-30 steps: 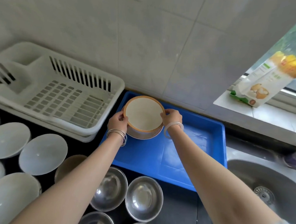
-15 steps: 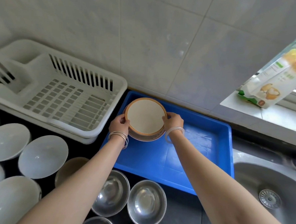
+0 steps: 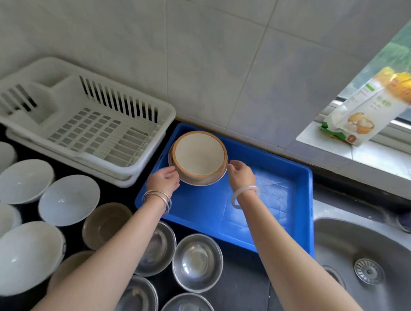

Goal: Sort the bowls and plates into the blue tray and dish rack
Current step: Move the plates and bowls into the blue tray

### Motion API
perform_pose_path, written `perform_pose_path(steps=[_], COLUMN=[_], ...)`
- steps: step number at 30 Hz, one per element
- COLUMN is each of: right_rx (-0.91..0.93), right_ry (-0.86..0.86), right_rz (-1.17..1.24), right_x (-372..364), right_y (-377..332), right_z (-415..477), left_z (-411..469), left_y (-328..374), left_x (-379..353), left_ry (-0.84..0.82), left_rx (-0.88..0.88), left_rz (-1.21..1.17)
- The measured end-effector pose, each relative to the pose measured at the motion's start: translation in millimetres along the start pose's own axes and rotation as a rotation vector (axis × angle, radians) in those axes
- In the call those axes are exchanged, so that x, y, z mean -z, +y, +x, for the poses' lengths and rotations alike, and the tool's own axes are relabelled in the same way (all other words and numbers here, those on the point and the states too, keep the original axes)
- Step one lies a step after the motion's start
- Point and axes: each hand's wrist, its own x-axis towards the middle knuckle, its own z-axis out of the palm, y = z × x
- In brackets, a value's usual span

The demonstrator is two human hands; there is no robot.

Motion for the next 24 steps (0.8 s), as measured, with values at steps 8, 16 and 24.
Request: perform_pose_path(steps=[8,16,24], right_rx=[0.057,-0.075,-0.169], right_ry=[-0.113,-0.223,-0.313], right_rz=[-0.077,-0.24,-0.179], right_x=[27,16,-9], right_y=[46,125,137], right_z=[-80,-145,-149], left_z=[-105,-168,-175], left_y=[-41,-110,-121], left_x=[31,58,49], left_ry=[-0.082,-0.159,-0.217], left_rx=[0.071,0.015,-0.024], left_rz=[0.235,0.72,1.0])
